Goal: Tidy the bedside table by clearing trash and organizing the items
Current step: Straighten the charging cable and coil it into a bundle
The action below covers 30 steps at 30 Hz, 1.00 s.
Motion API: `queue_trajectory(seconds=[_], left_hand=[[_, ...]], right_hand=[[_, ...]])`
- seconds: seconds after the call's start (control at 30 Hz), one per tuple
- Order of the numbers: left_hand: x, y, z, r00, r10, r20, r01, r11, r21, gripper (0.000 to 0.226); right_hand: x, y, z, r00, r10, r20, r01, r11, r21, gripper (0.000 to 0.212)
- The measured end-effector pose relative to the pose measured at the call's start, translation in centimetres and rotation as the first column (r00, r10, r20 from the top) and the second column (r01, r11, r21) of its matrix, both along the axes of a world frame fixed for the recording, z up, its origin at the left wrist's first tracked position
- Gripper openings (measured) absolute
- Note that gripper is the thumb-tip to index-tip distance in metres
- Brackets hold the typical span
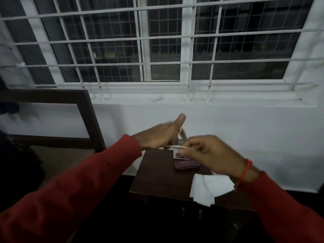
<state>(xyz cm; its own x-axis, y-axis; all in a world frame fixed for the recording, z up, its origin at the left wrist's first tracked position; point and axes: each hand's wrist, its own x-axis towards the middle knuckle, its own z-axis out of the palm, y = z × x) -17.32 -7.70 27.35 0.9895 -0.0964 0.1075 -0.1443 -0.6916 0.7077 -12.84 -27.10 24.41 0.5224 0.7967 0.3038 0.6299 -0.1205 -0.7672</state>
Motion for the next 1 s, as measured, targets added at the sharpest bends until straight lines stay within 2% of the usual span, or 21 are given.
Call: queue_trajectory(seconds=[0.03,0.07,0.1,0.13,0.2,0.23,0.3,0.37,0.4,0.43,0.47,0.5,0.57,0.63,0.7,0.73,0.77,0.83,0.87,0.93,1.0], left_hand=[[-0.4,-0.1,-0.6,0.982,-0.078,-0.173,0.068,0.996,-0.065,0.088],[-0.7,-0.5,-1.1,0.933,-0.182,-0.310,0.117,0.969,-0.215,0.088],[-1.1,-1.0,-1.5,0.877,-0.292,-0.381,0.123,0.903,-0.411,0.083],[-1.4,-1.6,-1.6,0.836,-0.391,-0.385,0.100,0.799,-0.593,0.075],[-1.7,-2.4,-1.4,0.818,-0.494,-0.295,0.065,0.588,-0.806,0.058],[-1.8,-2.8,-1.2,0.828,-0.503,-0.247,0.059,0.518,-0.853,0.053],[-1.7,-3.5,-0.5,0.855,-0.484,-0.187,0.050,0.436,-0.898,0.049],[-1.5,-4.3,-0.1,0.879,-0.458,-0.132,0.015,0.304,-0.953,0.047],[-1.3,-4.5,0.1,0.896,-0.435,-0.085,0.009,0.211,-0.977,0.046],[-0.9,-4.6,0.1,0.925,-0.379,-0.030,0.034,0.160,-0.986,0.046],[-0.5,-4.5,0.1,0.959,-0.282,0.020,0.074,0.184,-0.980,0.047],[0.0,-4.2,0.0,0.985,-0.164,0.055,0.101,0.284,-0.953,0.048],[0.7,-3.4,-0.4,0.993,0.030,0.110,0.069,0.606,-0.793,0.056],[0.7,-2.7,-1.5,0.993,0.072,0.096,-0.012,0.853,-0.521,0.070],[0.1,-2.3,-3.0,1.000,-0.001,0.002,0.002,0.969,-0.248,0.079],[-0.2,-2.2,-3.6,0.996,-0.053,-0.072,0.039,0.982,-0.184,0.079],[-0.4,-2.3,-4.2,0.981,-0.114,-0.155,0.081,0.975,-0.205,0.081],[-0.6,-2.8,-4.8,0.921,-0.236,-0.310,0.095,0.908,-0.409,0.084],[-0.7,-3.1,-4.8,0.885,-0.281,-0.373,0.057,0.857,-0.512,0.083],[-0.7,-3.5,-4.7,0.840,-0.343,-0.420,0.002,0.776,-0.631,0.078],[-0.8,-3.6,-4.7,0.821,-0.410,-0.399,0.006,0.703,-0.711,0.072]], right_hand=[[0.9,-0.7,0.7,0.997,-0.049,0.052,0.047,0.998,0.040,0.025],[1.7,-1.2,1.3,0.993,-0.080,0.089,0.074,0.995,0.072,0.026],[2.4,-1.7,1.7,0.991,-0.097,0.094,0.087,0.991,0.105,0.026],[2.8,-1.9,1.8,0.993,-0.102,0.067,0.092,0.986,0.142,0.025],[3.3,-1.8,1.6,0.994,-0.099,-0.034,0.104,0.967,0.233,0.017],[3.4,-1.5,1.1,0.990,-0.110,-0.084,0.129,0.953,0.274,0.015],[3.4,-0.8,-0.1,0.973,-0.145,-0.182,0.197,0.927,0.318,0.019],[2.7,0.1,-1.9,0.944,-0.164,-0.286,0.247,0.928,0.280,0.026],[2.0,0.6,-2.9,0.934,-0.174,-0.311,0.248,0.944,0.217,0.030],[1.0,1.0,-4.1,0.931,-0.172,-0.323,0.224,0.966,0.131,0.033],[-0.2,1.4,-5.1,0.932,-0.139,-0.336,0.163,0.986,0.046,0.032],[-1.2,1.5,-5.8,0.933,-0.084,-0.350,0.085,0.996,-0.014,0.025],[-2.4,1.4,-6.1,0.942,-0.008,-0.336,-0.014,0.998,-0.062,0.011],[-2.1,0.8,-4.9,0.978,-0.053,-0.201,0.048,0.998,-0.031,0.016],[-1.0,-0.2,-3.1,0.984,-0.179,0.021,0.178,0.983,0.053,0.010],[-0.6,-0.8,-2.2,0.967,-0.230,0.113,0.219,0.970,0.103,0.006],[-0.1,-1.2,-1.7,0.952,-0.257,0.170,0.235,0.962,0.135,0.004],[0.6,-1.4,-1.6,0.942,-0.279,0.185,0.254,0.956,0.150,0.008],[0.9,-1.3,-1.9,0.947,-0.287,0.145,0.265,0.952,0.156,0.010],[1.1,-1.0,-2.5,0.968,-0.242,-0.070,0.251,0.951,0.181,0.015],[1.0,-0.9,-3.3,0.917,-0.098,-0.387,0.197,0.954,0.226,0.024]])
